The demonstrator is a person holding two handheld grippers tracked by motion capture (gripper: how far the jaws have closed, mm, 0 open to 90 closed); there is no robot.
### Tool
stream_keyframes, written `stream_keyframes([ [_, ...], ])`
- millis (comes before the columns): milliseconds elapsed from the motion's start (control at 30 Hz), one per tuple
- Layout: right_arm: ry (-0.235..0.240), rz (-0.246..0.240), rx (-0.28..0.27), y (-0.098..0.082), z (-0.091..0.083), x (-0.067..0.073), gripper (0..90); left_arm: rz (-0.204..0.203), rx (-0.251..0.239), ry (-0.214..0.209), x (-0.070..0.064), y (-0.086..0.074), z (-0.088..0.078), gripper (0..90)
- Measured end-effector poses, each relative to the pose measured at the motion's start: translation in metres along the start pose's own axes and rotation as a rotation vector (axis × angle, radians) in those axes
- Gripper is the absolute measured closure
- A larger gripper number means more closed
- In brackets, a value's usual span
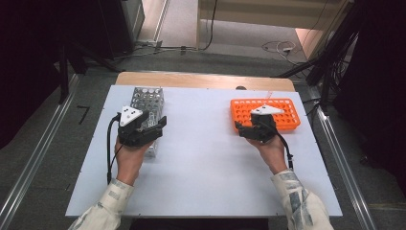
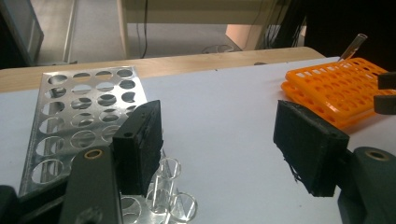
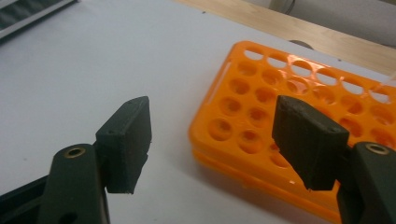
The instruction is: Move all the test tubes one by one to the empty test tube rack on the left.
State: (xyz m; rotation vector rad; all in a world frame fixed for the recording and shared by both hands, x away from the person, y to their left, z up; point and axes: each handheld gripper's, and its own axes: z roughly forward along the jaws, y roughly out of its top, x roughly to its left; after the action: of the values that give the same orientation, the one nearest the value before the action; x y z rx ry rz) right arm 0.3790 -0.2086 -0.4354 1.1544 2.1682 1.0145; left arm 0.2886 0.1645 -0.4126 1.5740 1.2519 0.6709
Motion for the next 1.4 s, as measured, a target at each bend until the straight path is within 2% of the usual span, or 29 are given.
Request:
stream_keyframes([
  [133,-0.006,0.019,-0.009,0.0,-0.002,-0.018,31.7,0.003,0.008,-0.005,0.002,-0.001,-0.001,32.4],
  [300,-0.024,0.052,-0.018,0.001,-0.001,-0.039,36.7,-0.024,0.005,-0.008,0.007,-0.001,0.0,32.7],
  [700,-0.088,0.109,0.023,0.01,0.011,-0.082,44.2,-0.017,0.005,-0.01,0.006,0.0,0.001,34.2],
  [967,-0.111,0.119,0.04,0.012,0.023,-0.097,48.6,-0.031,-0.008,-0.011,0.009,0.001,-0.001,33.8],
  [1267,-0.137,0.142,0.04,0.014,0.039,-0.112,52.0,-0.045,-0.024,-0.018,0.01,0.005,-0.005,23.6],
  [1400,-0.14,0.147,0.034,0.016,0.044,-0.114,56.5,-0.044,-0.019,-0.016,0.011,0.005,-0.005,21.1],
])
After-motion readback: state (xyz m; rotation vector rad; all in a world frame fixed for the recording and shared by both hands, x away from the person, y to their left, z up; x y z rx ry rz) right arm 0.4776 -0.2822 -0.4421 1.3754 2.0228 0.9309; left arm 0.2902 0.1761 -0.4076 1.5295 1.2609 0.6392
